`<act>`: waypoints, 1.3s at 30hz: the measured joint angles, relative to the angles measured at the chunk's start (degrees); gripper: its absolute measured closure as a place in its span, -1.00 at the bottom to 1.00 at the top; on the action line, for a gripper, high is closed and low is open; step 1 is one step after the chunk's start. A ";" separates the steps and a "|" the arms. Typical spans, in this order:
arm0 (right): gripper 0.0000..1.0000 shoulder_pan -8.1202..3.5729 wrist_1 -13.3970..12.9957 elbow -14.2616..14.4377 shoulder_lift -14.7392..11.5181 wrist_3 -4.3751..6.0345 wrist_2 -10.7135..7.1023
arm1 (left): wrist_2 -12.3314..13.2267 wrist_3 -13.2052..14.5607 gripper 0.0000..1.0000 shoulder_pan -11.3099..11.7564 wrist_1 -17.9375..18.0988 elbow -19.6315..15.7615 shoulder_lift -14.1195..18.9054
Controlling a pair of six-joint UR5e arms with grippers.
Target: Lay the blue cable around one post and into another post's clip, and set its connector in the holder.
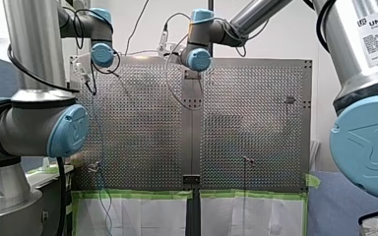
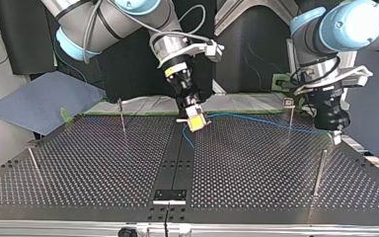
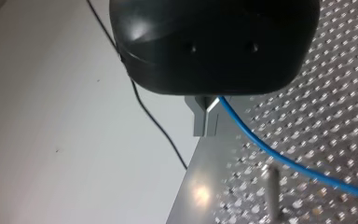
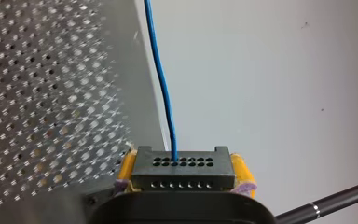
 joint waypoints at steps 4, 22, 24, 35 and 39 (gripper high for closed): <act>1.00 0.16 0.38 -1.19 0.23 -0.01 -0.21 | 2.36 -0.38 1.00 2.37 -0.15 2.25 -1.62; 1.00 0.95 1.91 -7.14 4.73 -0.40 -0.49 | 10.40 -2.11 1.00 11.52 -0.21 9.70 -4.92; 1.00 0.94 1.97 -7.92 5.10 -0.40 -0.50 | 11.04 -2.13 1.00 12.17 -0.19 10.23 -5.70; 1.00 0.52 3.47 -12.03 8.78 -0.37 -0.40 | 13.29 -1.94 1.00 12.85 -0.01 11.77 -10.50; 1.00 0.31 3.09 -12.70 9.71 -0.32 -0.47 | 13.37 -1.97 1.00 12.88 0.06 12.48 -11.92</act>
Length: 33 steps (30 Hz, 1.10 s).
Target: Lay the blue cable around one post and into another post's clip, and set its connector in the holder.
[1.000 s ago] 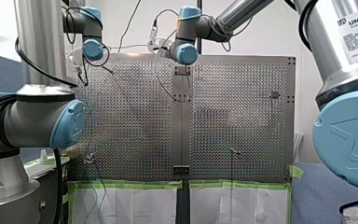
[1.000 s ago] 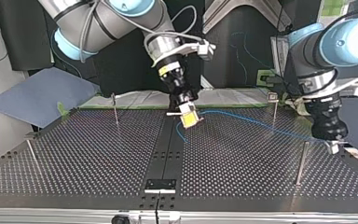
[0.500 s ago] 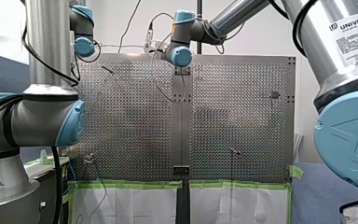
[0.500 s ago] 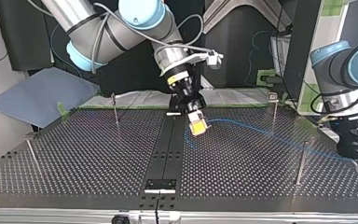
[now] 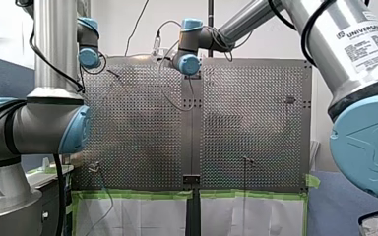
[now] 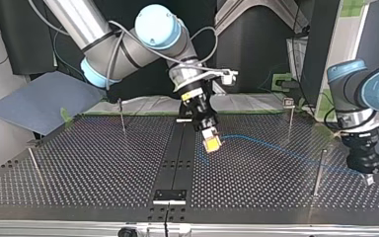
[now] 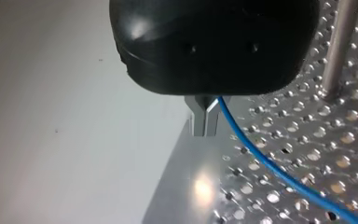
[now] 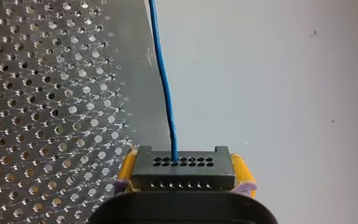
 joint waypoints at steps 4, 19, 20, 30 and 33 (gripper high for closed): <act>1.00 -0.03 0.13 -0.94 1.24 -0.04 -0.09 | 0.02 -0.42 1.00 0.07 0.66 0.51 -0.51; 1.00 -0.24 0.00 -2.96 4.92 0.07 -0.34 | 1.08 -1.61 1.00 0.72 2.12 2.21 -4.12; 1.00 -0.27 -0.01 -2.95 5.07 0.08 -0.34 | 1.20 -1.64 1.00 0.79 2.16 2.24 -4.44; 1.00 -0.69 0.34 -3.03 6.57 -0.01 -0.33 | 2.45 -1.50 1.00 0.97 2.32 2.30 -7.52; 1.00 -0.84 0.38 -3.00 6.86 0.06 -0.27 | 2.65 -1.51 1.00 0.98 2.37 2.27 -7.70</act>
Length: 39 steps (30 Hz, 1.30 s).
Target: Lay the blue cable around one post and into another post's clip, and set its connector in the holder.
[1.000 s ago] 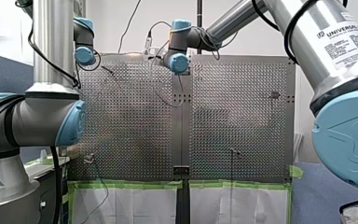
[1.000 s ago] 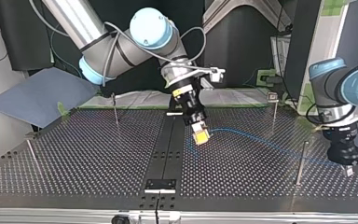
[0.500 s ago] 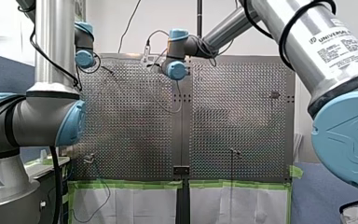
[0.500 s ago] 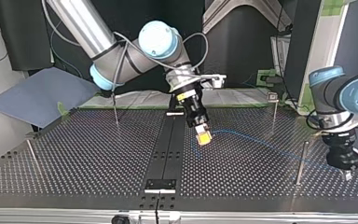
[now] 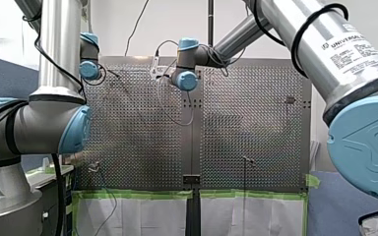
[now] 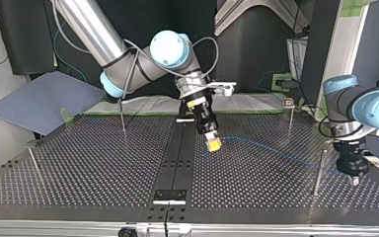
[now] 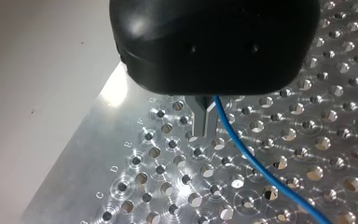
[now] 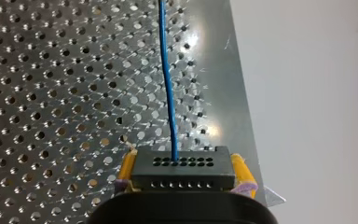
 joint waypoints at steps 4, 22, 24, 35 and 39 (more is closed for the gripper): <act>1.00 -0.20 0.32 0.02 0.17 -0.01 0.09 | 0.05 -0.03 1.00 0.00 -0.02 -0.08 -0.09; 1.00 -0.71 2.45 0.03 0.74 0.07 0.22 | 1.51 -1.24 0.76 -1.11 -0.08 -1.07 -4.21; 1.00 -0.71 2.87 0.03 0.76 0.12 0.22 | 1.19 -1.70 0.58 -1.18 -0.10 -1.08 -4.53; 1.00 -0.71 5.27 0.04 0.83 -0.12 0.32 | -3.71 -2.27 -0.39 -1.97 -3.05 -1.08 -4.77; 1.00 -0.76 6.12 0.45 0.86 -0.21 1.02 | -5.67 -2.01 -0.50 -2.34 -3.30 -1.08 -4.78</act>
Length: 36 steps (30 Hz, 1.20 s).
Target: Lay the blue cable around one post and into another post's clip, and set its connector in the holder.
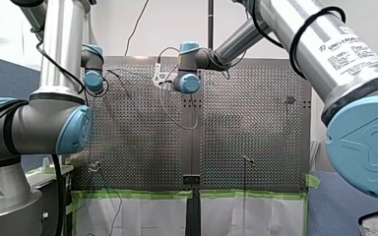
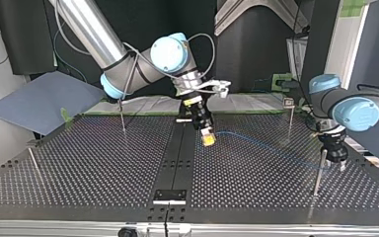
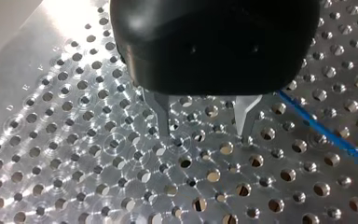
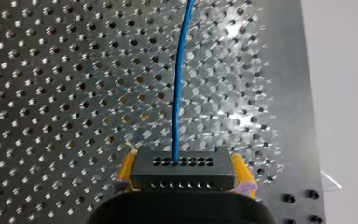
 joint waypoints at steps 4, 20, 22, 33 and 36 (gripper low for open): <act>1.00 -0.39 -0.22 1.35 0.05 0.02 0.75 | -1.04 0.31 -0.84 -0.29 0.01 -0.08 -0.02; 1.00 -3.06 -2.27 7.93 0.07 -0.02 2.33 | 0.44 -0.50 -0.99 -0.80 0.88 -0.60 -0.02; 1.00 -3.44 -2.75 8.90 0.07 -0.01 2.41 | 0.89 -0.54 -0.99 -0.80 0.89 -0.65 -0.01; 1.00 -5.58 -5.72 14.00 0.03 0.02 3.45 | -1.04 -1.53 -0.99 -0.69 1.71 -2.15 -0.01; 1.00 -6.40 -7.10 15.45 0.01 0.47 4.01 | -1.06 -1.60 -0.99 -0.67 1.78 -2.17 -0.02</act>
